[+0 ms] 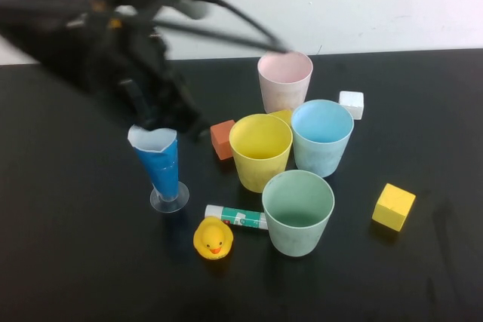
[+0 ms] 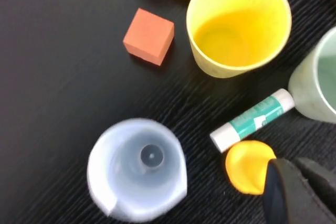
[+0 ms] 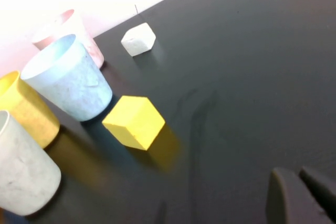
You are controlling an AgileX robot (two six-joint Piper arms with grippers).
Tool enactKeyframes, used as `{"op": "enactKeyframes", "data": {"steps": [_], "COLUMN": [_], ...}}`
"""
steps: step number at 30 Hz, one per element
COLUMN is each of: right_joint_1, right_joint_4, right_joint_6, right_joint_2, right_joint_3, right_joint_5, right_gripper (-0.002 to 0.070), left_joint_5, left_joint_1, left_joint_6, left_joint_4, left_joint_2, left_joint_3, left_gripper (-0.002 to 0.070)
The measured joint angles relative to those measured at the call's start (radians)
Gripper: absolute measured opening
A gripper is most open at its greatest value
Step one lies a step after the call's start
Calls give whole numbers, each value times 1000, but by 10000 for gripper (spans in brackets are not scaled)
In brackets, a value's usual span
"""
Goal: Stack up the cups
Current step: Pick up the yellow cup
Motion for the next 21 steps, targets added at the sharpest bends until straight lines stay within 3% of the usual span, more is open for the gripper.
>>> {"op": "enactKeyframes", "data": {"steps": [5, 13, 21], "right_joint_1": [0, 0, 0], "right_joint_4": [2, 6, 6], "right_joint_6": [0, 0, 0], "right_joint_2": [0, 0, 0], "right_joint_3": [0, 0, 0], "right_joint_5": [9, 15, 16], "right_gripper": [29, 29, 29], "left_joint_5": [83, 99, 48], "left_joint_1": [-12, -14, -14], "left_joint_6": [-25, -70, -111], "left_joint_4": [-18, -26, -24], "left_joint_2": [190, 384, 476], "left_joint_3": [-154, -295, -311], "left_gripper": [69, 403, 442]}}
